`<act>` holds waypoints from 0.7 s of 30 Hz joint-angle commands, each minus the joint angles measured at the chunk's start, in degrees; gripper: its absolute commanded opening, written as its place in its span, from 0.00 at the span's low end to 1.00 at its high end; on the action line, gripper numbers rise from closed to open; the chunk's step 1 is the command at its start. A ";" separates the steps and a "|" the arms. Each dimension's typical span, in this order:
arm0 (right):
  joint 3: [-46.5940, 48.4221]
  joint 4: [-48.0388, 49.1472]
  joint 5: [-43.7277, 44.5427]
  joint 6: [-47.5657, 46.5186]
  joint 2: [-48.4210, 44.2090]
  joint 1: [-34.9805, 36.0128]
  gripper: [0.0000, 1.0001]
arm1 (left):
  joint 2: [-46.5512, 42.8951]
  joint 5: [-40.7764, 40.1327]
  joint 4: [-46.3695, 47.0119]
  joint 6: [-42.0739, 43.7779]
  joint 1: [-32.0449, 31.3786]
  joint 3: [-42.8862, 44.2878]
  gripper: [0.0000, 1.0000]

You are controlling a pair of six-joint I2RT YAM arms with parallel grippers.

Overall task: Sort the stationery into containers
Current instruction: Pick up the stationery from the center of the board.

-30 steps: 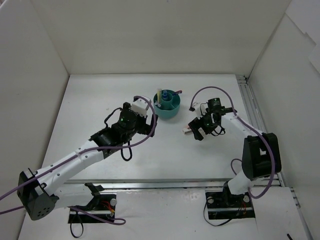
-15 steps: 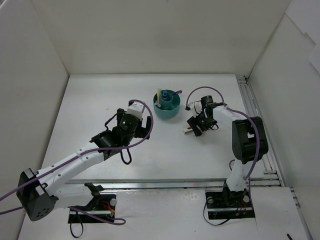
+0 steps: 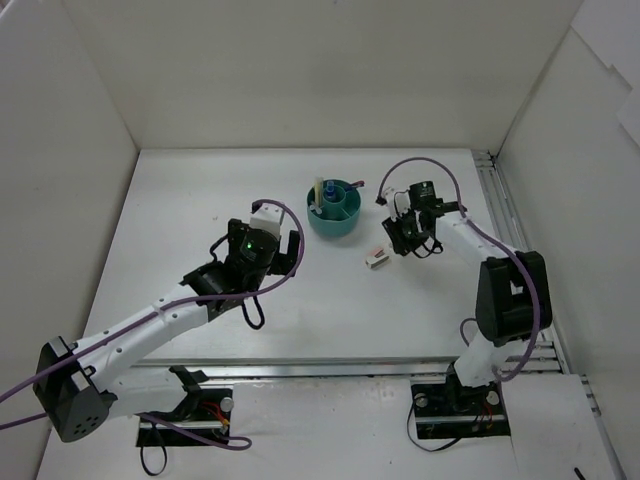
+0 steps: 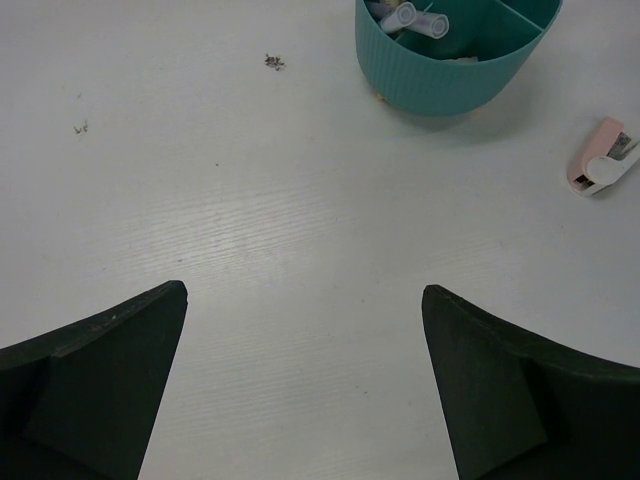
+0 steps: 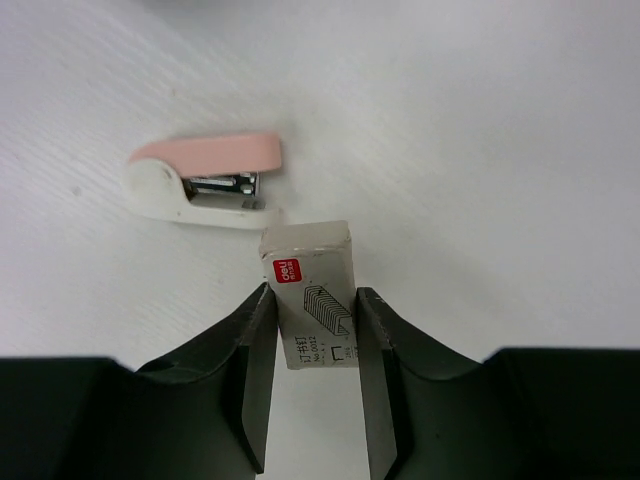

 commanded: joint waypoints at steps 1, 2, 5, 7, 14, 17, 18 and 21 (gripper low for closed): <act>1.06 8.99 -2.45 6.40 -10.07 0.40 0.05 | -1.92 -2.97 2.02 -1.28 0.45 -0.29 1.00; 0.97 11.30 -3.86 10.07 -10.78 0.75 0.05 | -1.92 -3.06 1.93 -1.46 0.45 -0.38 1.00; -0.51 23.77 -8.34 17.46 -12.63 2.77 0.08 | -2.01 -3.41 1.76 -1.81 1.06 -0.38 1.00; -1.05 32.09 -10.28 21.16 -11.84 4.09 0.10 | -2.27 -3.68 1.32 -2.16 1.06 -0.38 1.00; 5.88 39.09 -15.12 22.94 -3.41 6.38 0.10 | -3.59 -3.33 1.49 -2.95 1.59 -1.61 1.00; 7.99 40.76 -14.34 23.38 0.02 7.17 0.11 | -4.12 -3.59 0.71 -3.56 1.59 -1.70 1.00; 8.27 41.63 -13.63 23.29 1.42 7.26 0.12 | -4.38 -3.76 0.61 -3.65 1.59 -1.79 1.00; 8.36 44.61 -12.58 23.99 3.97 7.35 0.13 | -4.91 -4.12 0.09 -3.92 1.59 -2.05 1.00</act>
